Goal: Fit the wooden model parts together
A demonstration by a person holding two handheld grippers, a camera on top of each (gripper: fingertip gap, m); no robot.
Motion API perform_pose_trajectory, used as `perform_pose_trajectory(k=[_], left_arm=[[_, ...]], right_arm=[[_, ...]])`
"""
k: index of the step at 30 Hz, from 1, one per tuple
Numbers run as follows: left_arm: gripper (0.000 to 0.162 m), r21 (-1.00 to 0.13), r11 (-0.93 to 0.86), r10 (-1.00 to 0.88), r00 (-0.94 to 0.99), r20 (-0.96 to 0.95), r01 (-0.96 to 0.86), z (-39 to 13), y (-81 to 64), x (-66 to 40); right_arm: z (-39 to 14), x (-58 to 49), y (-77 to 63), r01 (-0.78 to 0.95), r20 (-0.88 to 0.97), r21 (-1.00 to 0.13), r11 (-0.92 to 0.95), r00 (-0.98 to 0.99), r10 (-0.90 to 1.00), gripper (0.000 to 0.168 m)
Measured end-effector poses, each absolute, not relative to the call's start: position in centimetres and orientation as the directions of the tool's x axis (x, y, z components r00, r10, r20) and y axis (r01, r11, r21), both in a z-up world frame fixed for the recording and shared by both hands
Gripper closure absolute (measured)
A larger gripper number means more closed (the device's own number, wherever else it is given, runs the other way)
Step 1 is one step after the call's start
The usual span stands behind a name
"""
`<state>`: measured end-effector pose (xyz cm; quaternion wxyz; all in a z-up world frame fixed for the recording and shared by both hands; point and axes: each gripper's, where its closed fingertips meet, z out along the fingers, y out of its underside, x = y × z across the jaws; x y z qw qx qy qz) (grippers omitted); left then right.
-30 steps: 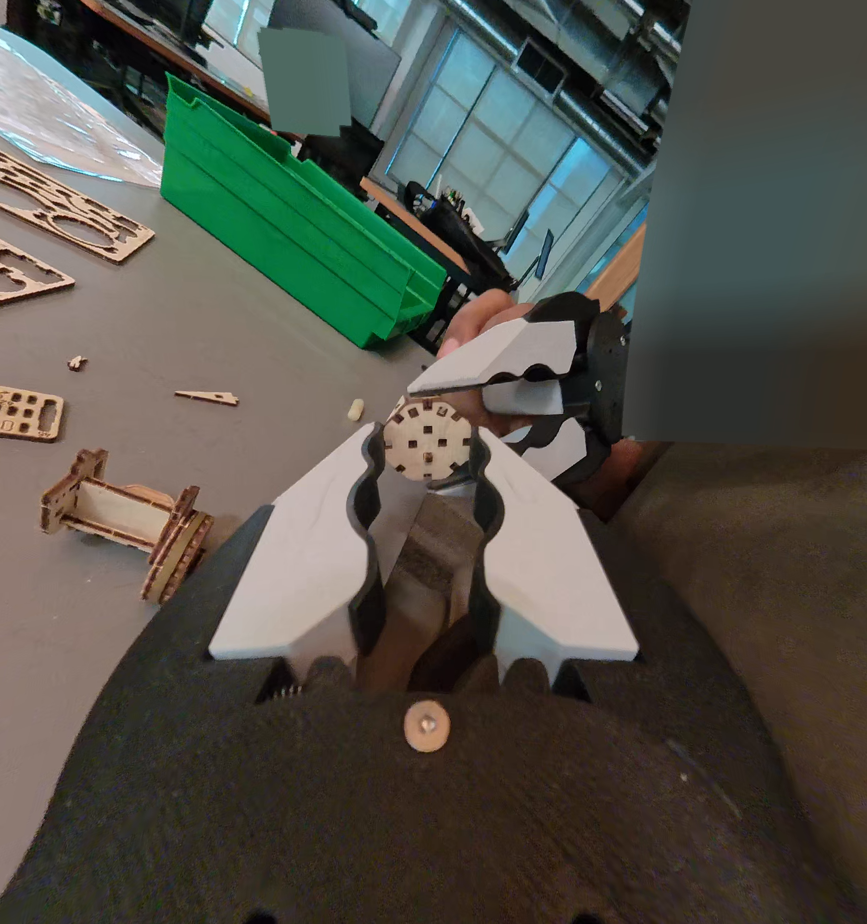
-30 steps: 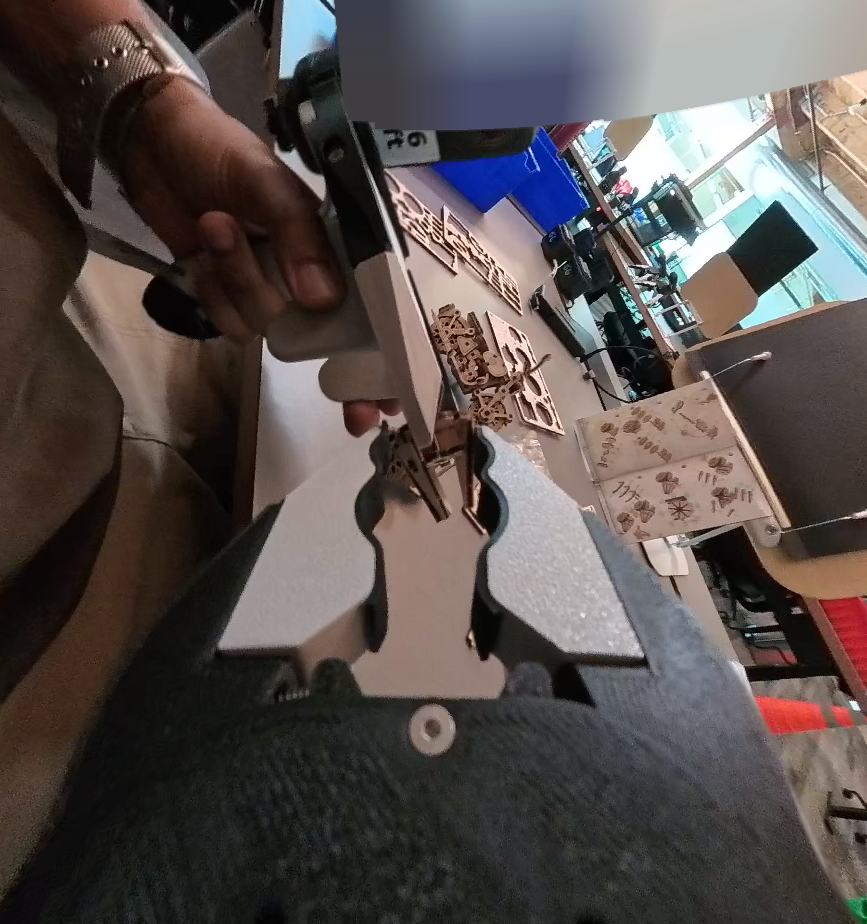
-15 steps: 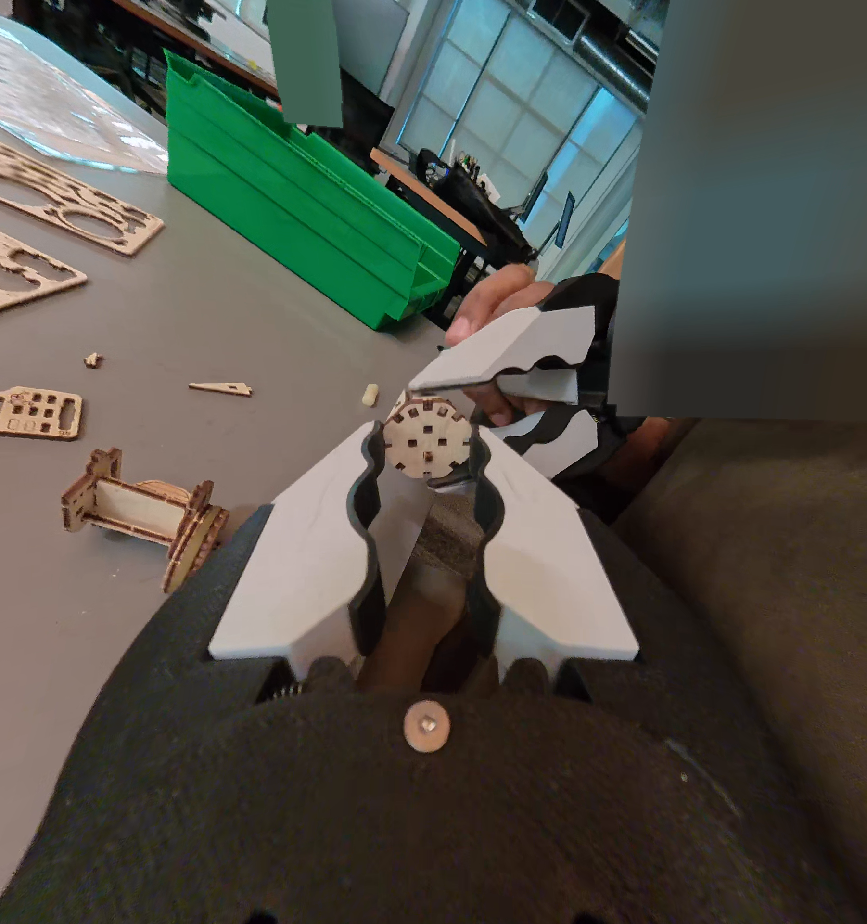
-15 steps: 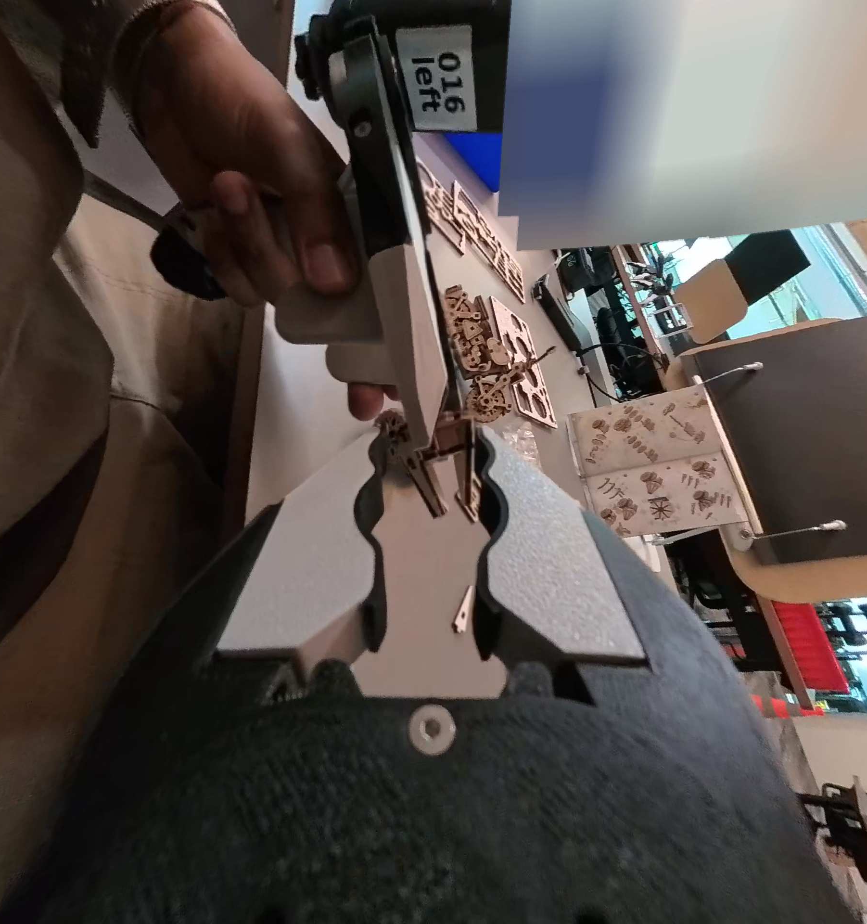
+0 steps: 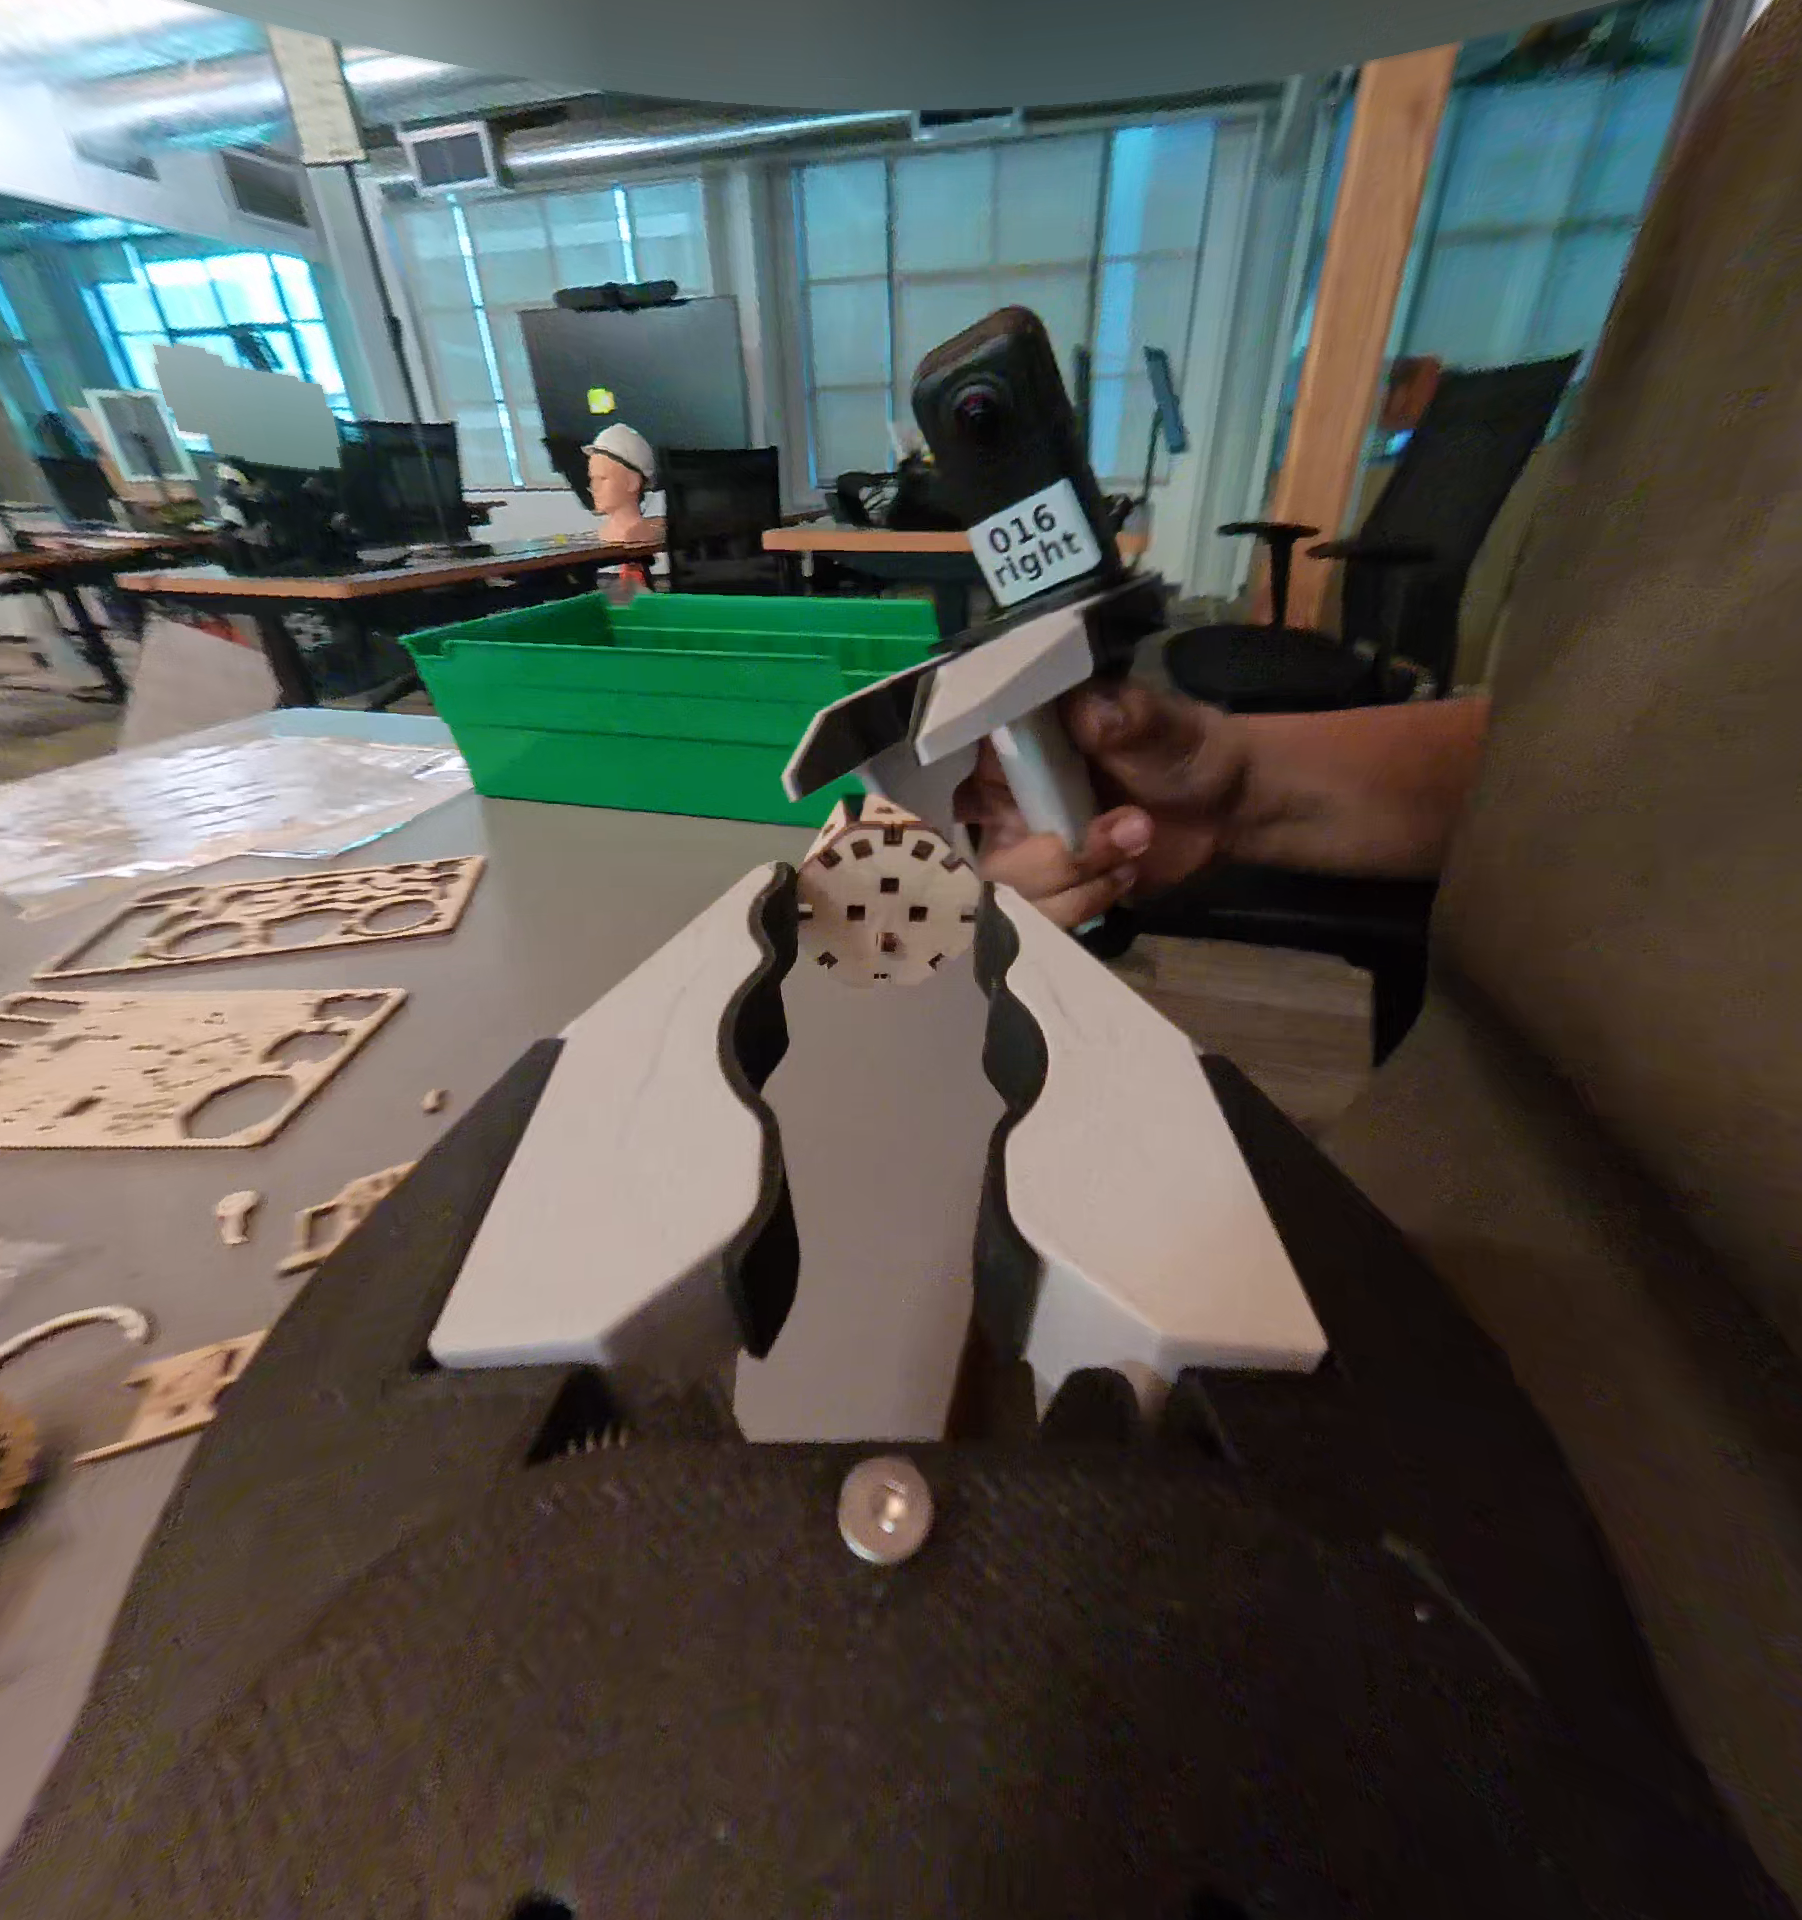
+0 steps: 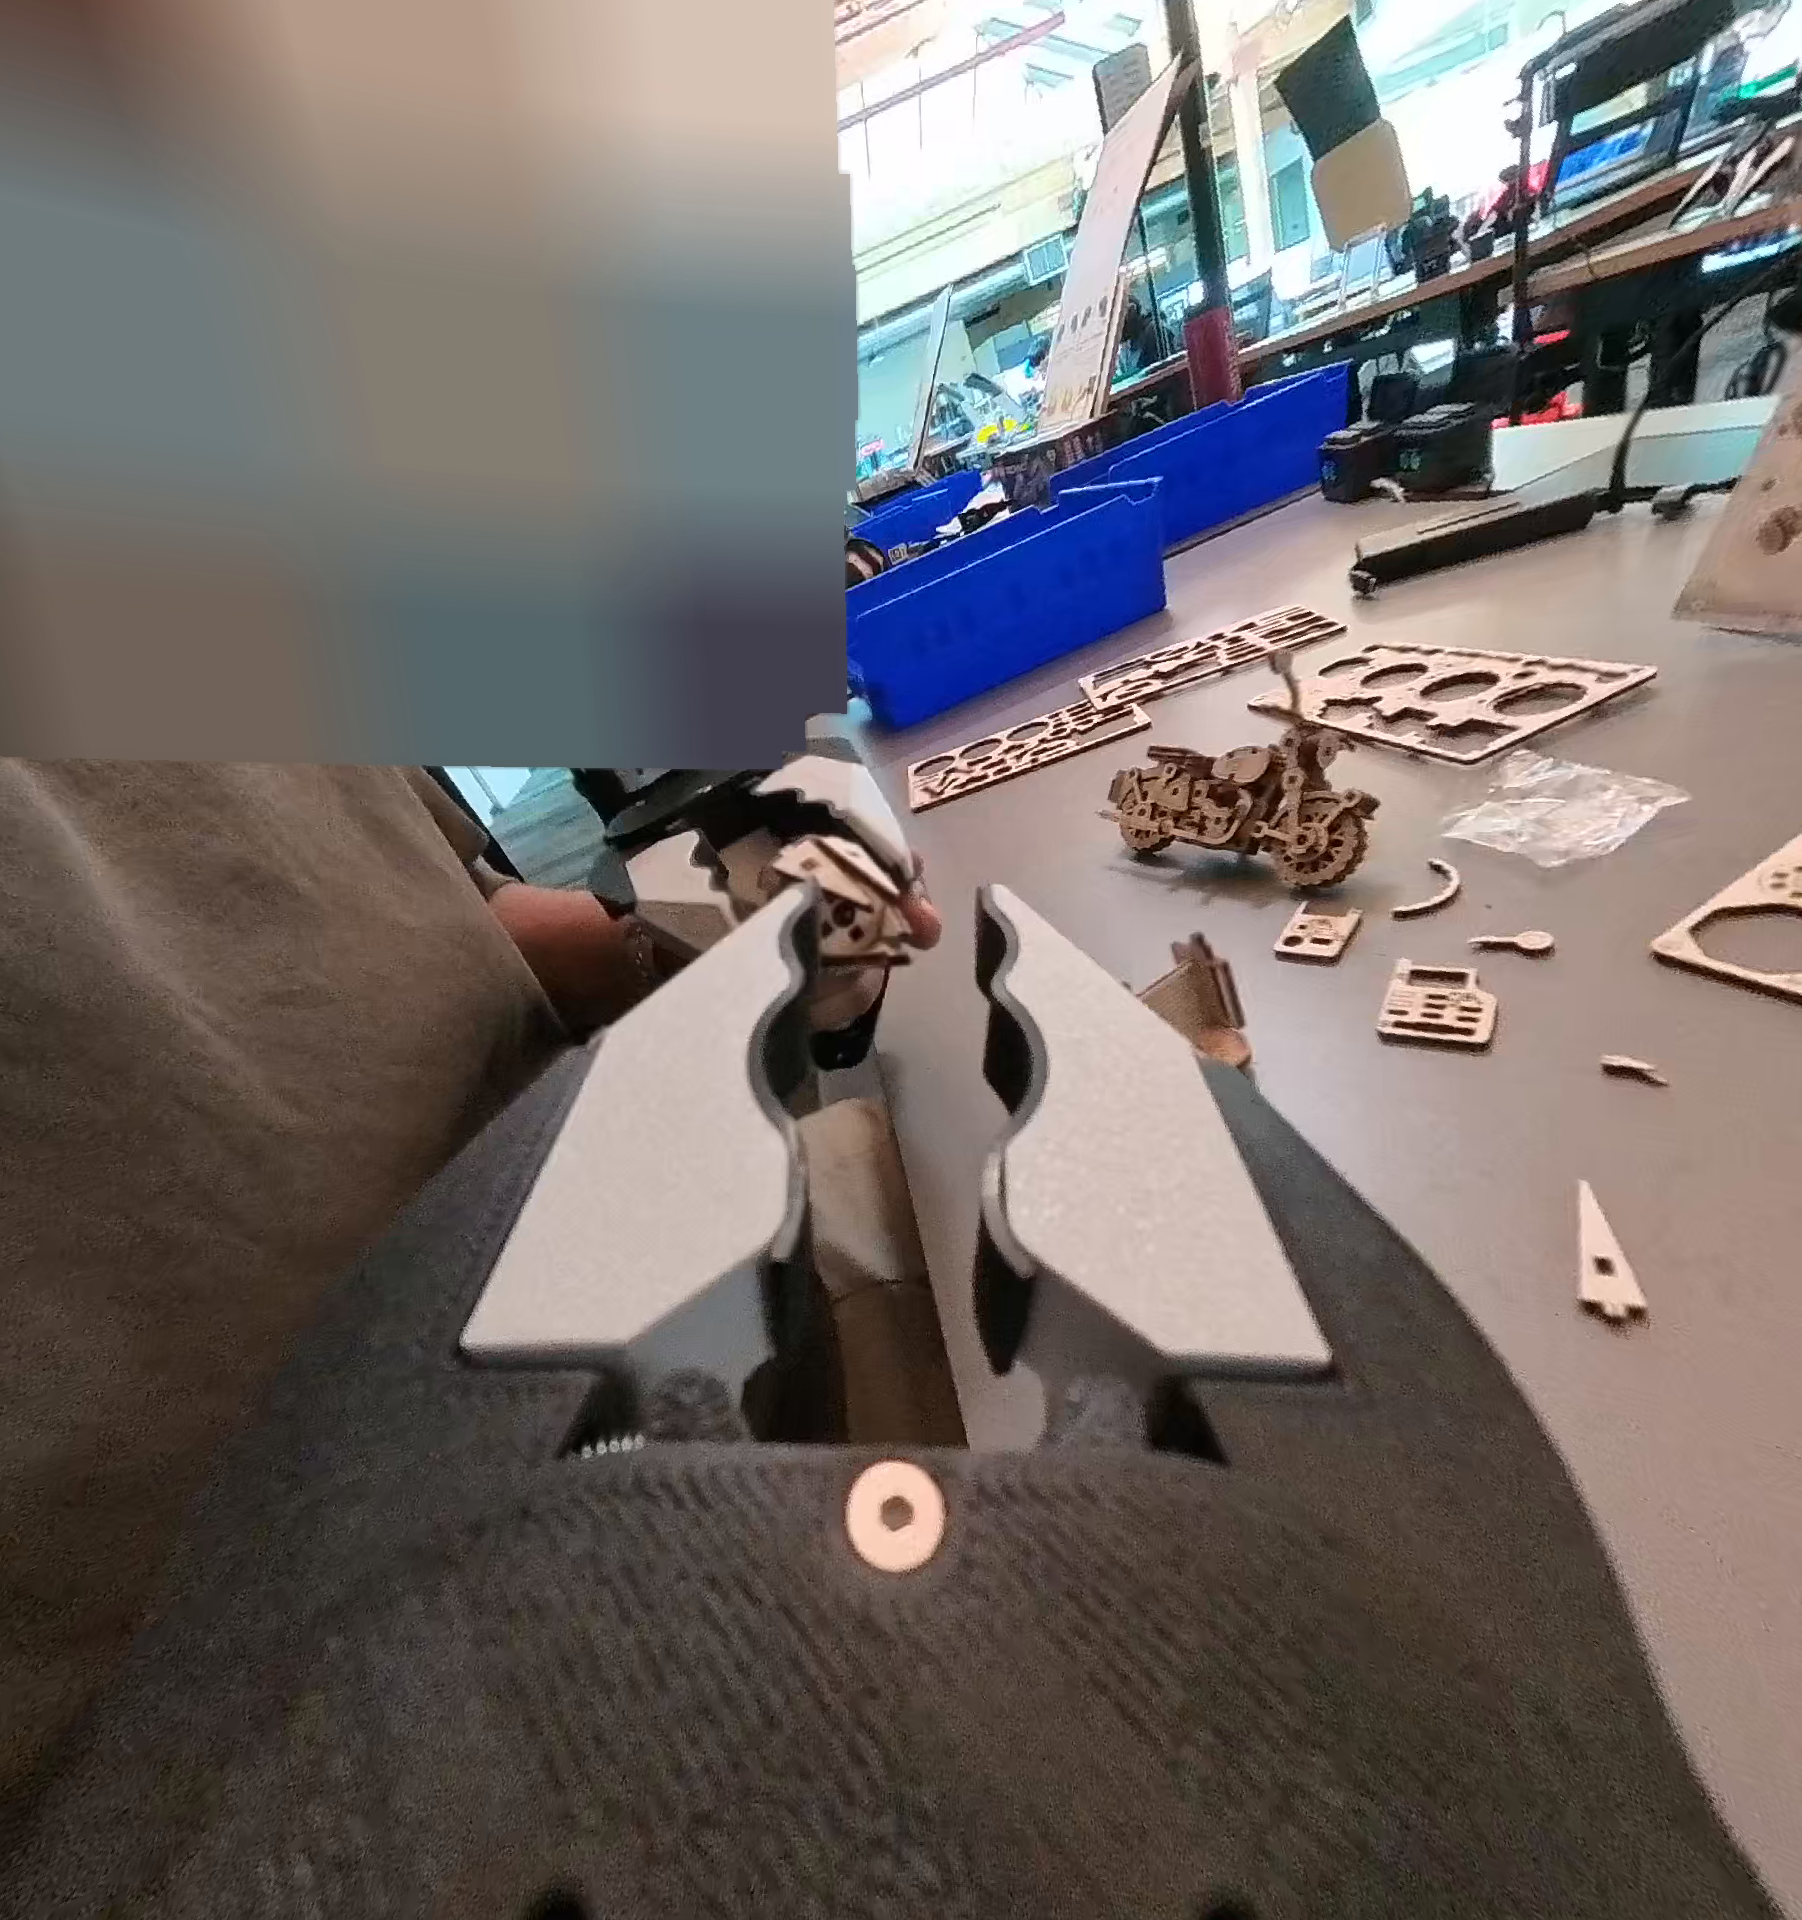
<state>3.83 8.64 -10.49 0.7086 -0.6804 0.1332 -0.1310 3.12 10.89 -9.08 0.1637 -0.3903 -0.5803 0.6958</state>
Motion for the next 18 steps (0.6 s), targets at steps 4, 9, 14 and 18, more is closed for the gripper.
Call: perform_pose_trajectory(k=[4,9,14,18], left_arm=[[0.131,-0.961,0.002,-0.472,0.848,0.242,0.275,-9.6,8.6,4.4],[0.131,-0.949,-0.032,-0.525,0.802,0.284,0.315,-9.7,8.3,5.4],[0.131,-0.901,-0.057,-0.564,0.731,0.384,0.429,-9.0,8.2,5.6],[0.131,-0.855,-0.081,-0.577,0.675,0.459,0.513,-8.7,8.3,5.4]], right_arm=[[-8.9,3.7,10.2,0.186,-0.275,-0.961,-0.204,-0.687,0.672,0.144],[-8.1,4.3,10.1,0.156,-0.277,-0.958,-0.240,-0.718,0.639,0.155],[-8.6,4.6,9.5,0.156,-0.234,-0.972,-0.176,-0.726,0.647,0.158],[-8.1,4.6,9.7,0.145,-0.246,-0.968,-0.207,-0.723,0.645,0.157]])
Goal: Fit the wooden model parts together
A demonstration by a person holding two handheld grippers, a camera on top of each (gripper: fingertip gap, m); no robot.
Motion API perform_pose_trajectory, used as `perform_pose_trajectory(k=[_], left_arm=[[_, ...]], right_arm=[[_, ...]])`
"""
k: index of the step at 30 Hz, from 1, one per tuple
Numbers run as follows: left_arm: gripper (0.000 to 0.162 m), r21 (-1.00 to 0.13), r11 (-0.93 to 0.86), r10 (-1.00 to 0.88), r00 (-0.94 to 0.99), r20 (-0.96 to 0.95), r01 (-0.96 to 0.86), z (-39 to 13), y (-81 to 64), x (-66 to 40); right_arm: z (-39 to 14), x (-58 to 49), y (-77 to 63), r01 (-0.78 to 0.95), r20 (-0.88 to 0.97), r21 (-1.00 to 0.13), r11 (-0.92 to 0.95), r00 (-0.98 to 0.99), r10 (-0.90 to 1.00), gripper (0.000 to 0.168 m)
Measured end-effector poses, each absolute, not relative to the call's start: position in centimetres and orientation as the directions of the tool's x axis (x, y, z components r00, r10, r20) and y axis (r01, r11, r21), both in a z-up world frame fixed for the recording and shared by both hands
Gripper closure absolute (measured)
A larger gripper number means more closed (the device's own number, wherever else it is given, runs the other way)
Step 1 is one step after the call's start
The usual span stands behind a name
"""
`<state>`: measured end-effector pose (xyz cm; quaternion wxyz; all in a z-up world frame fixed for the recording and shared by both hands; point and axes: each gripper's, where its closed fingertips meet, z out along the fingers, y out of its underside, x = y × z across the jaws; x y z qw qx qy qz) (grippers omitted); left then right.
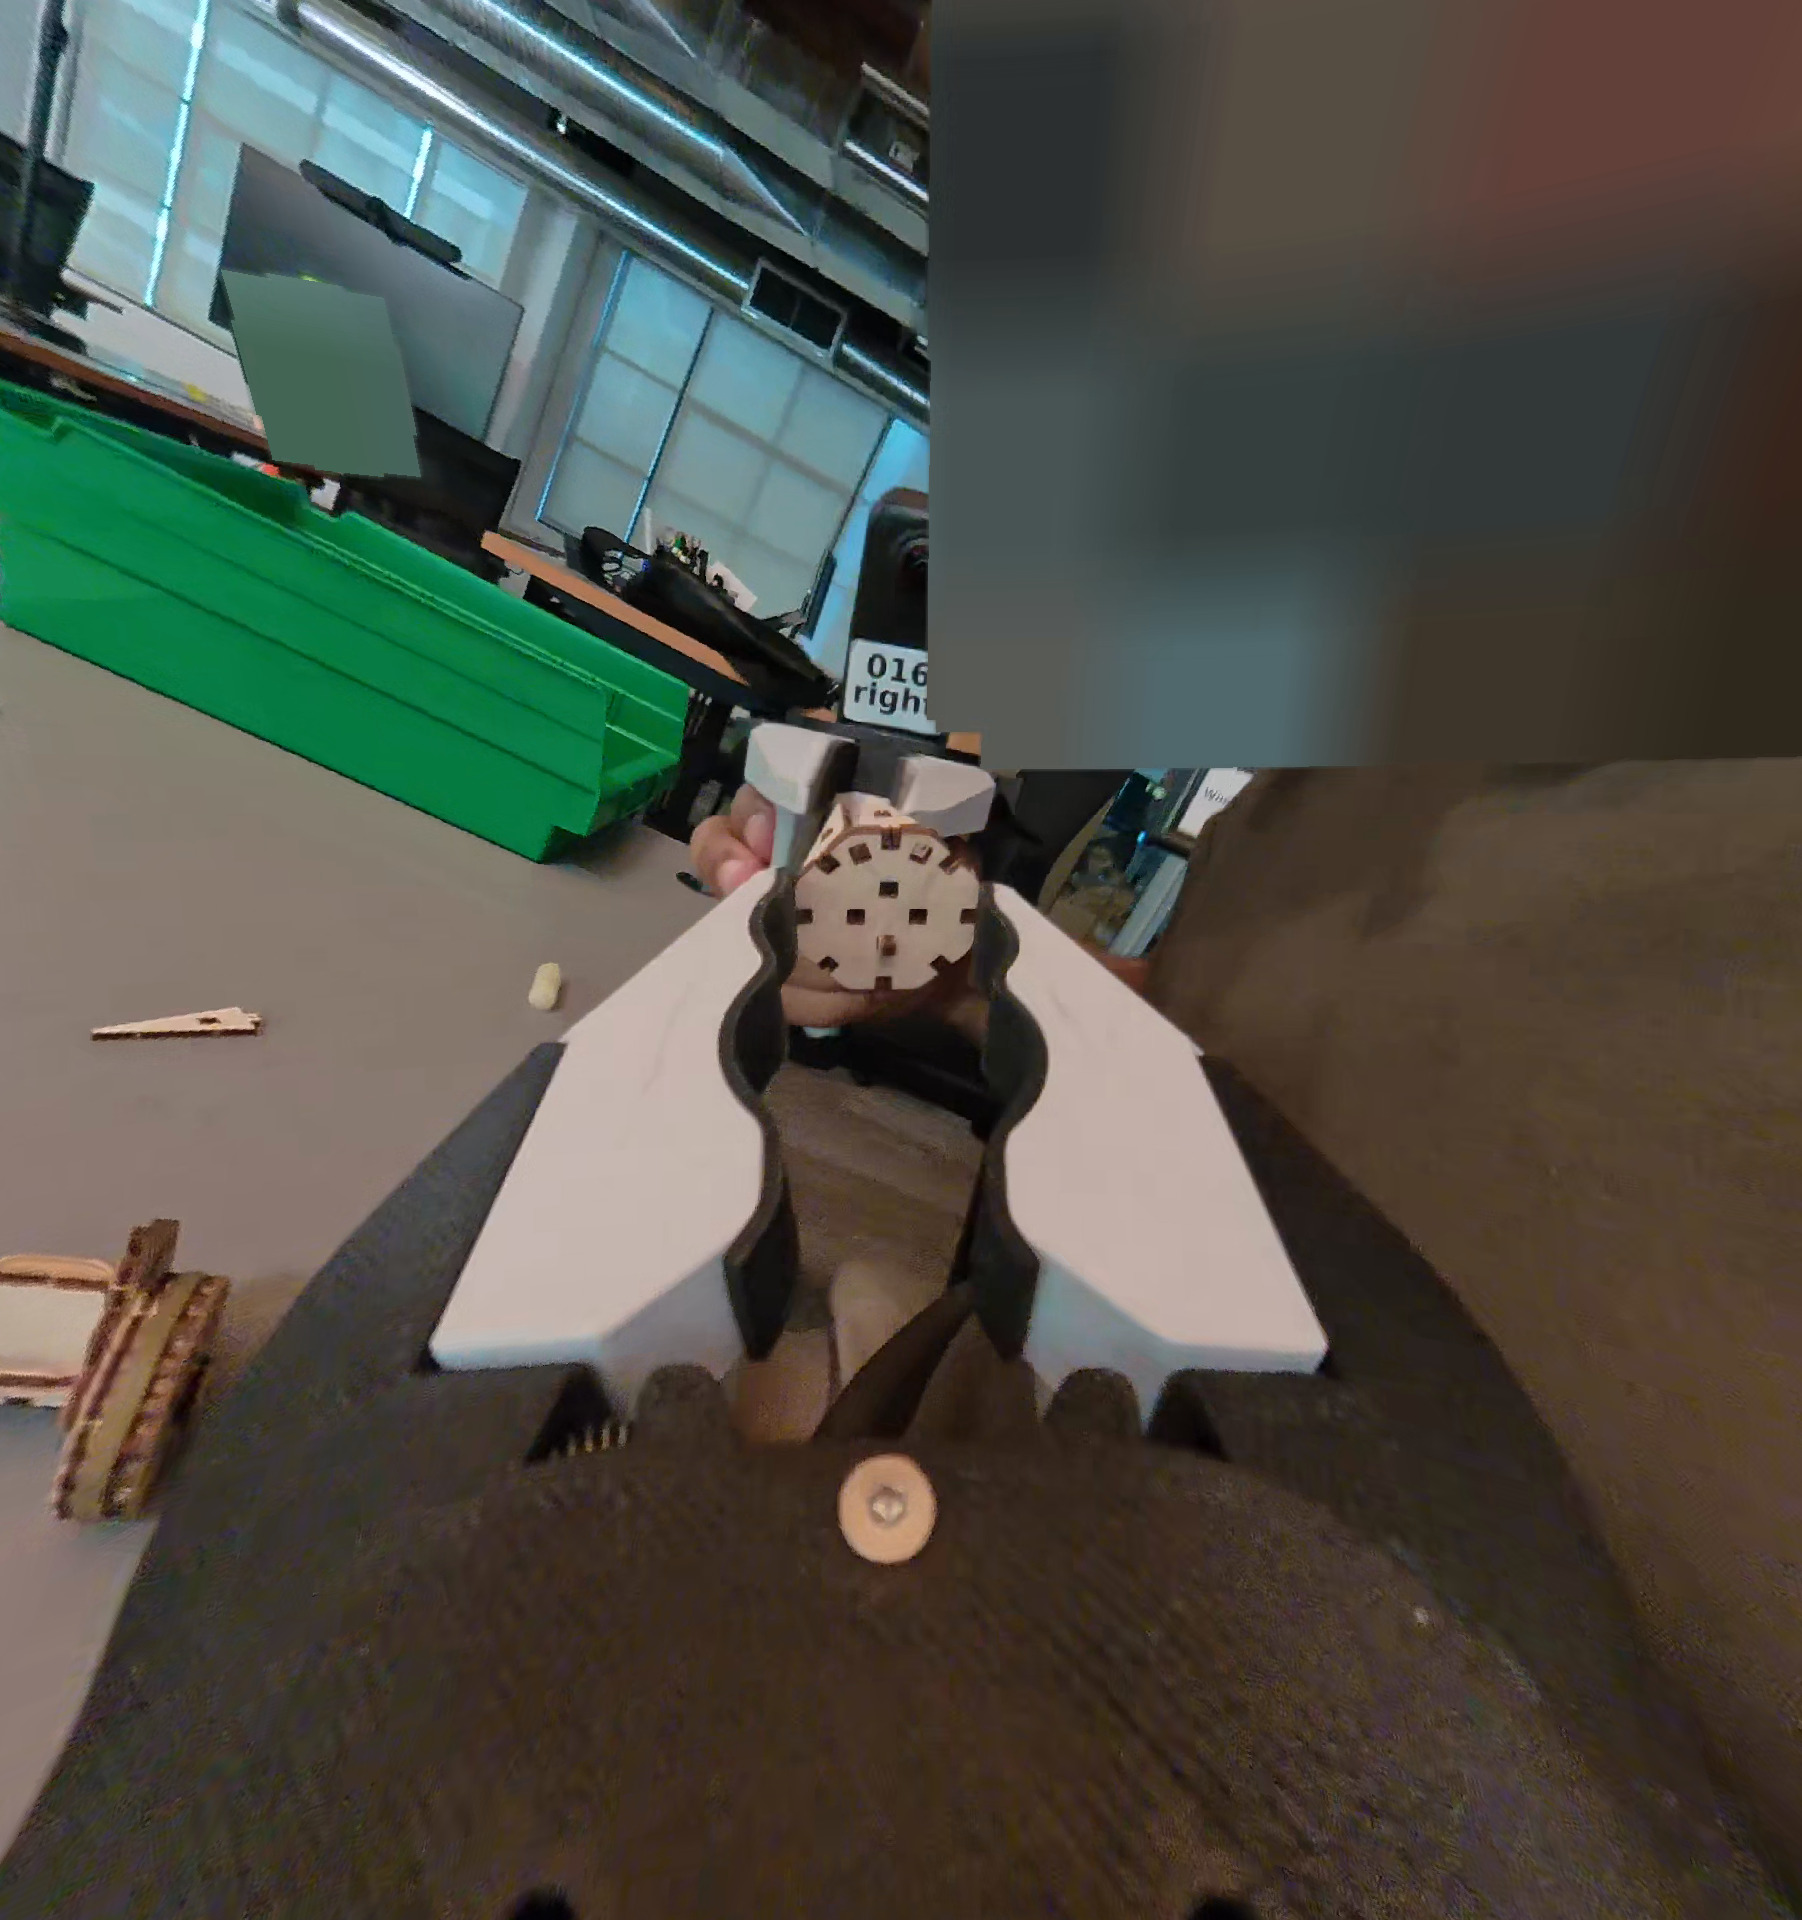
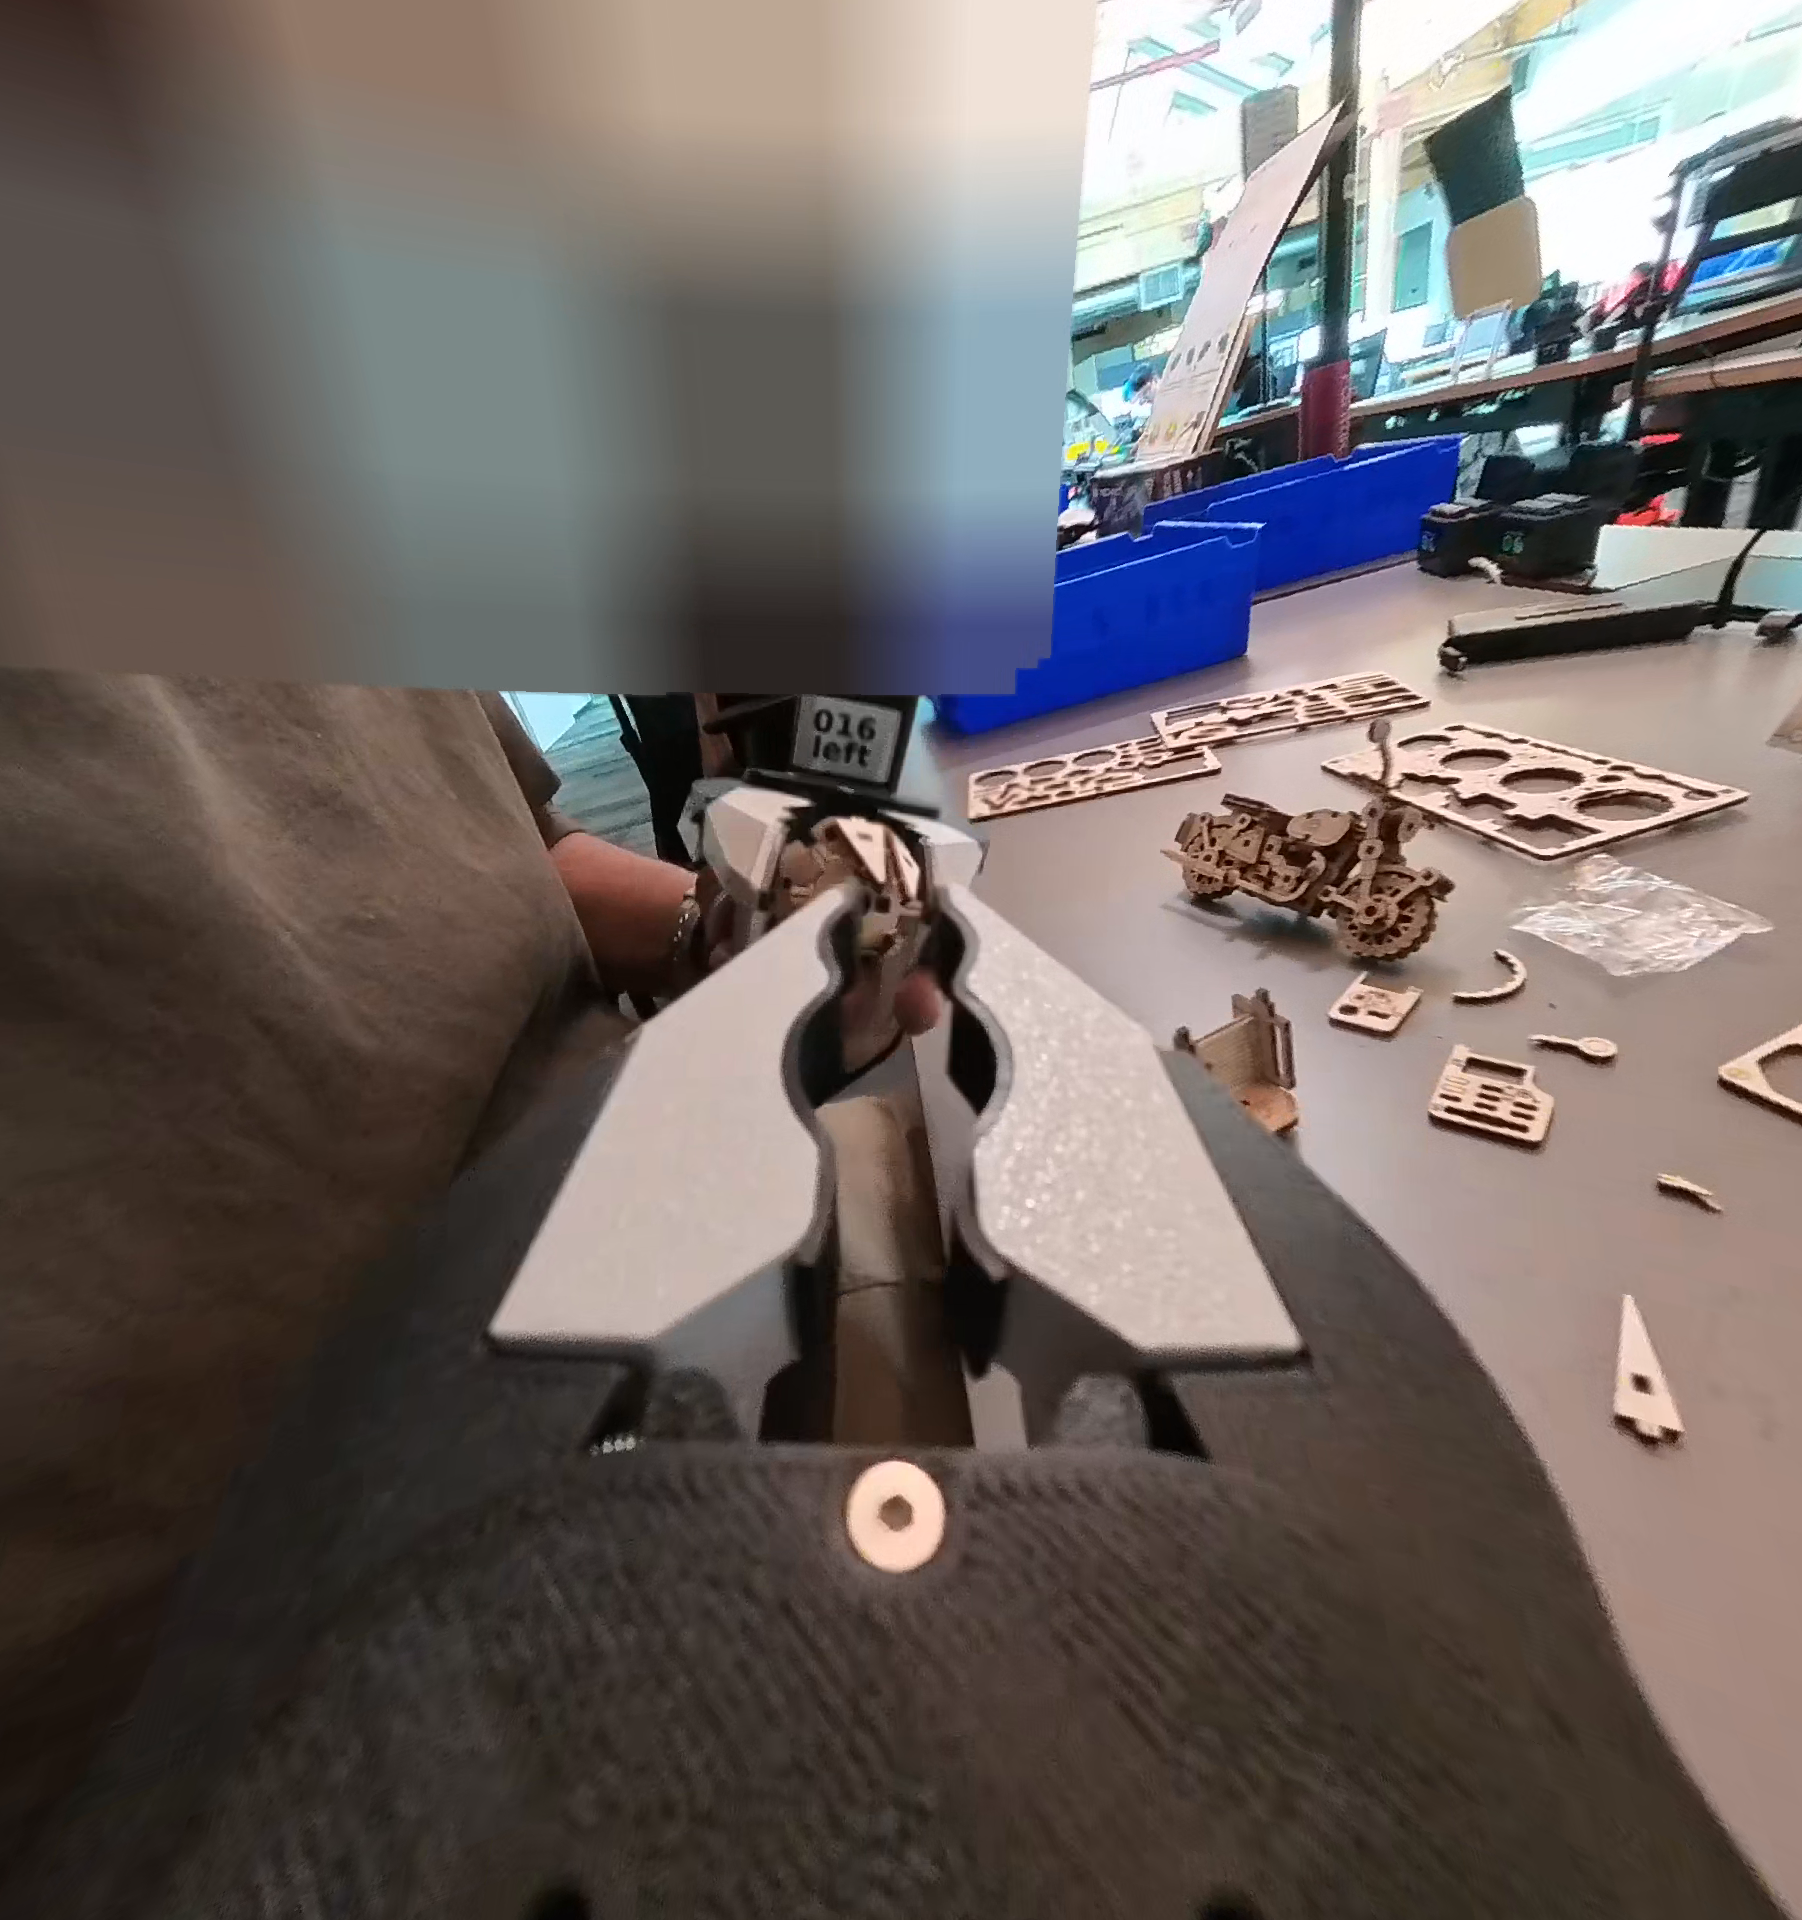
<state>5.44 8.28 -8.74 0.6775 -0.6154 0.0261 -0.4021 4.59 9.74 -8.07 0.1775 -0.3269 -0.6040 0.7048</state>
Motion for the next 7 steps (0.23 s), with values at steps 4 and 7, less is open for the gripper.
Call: perform_pose_trajectory(k=[4,7], left_arm=[[0.131,-0.746,-0.129,-0.585,0.557,0.589,0.654,-8.4,8.5,4.8],[0.131,-0.629,-0.146,-0.625,0.422,0.657,0.764,-7.5,8.2,4.4]], right_arm=[[-7.3,4.4,11.1,0.126,-0.278,-0.954,-0.270,-0.704,0.653,0.144],[-7.5,4.3,10.9,0.114,-0.256,-0.962,-0.250,-0.699,0.667,0.144]])
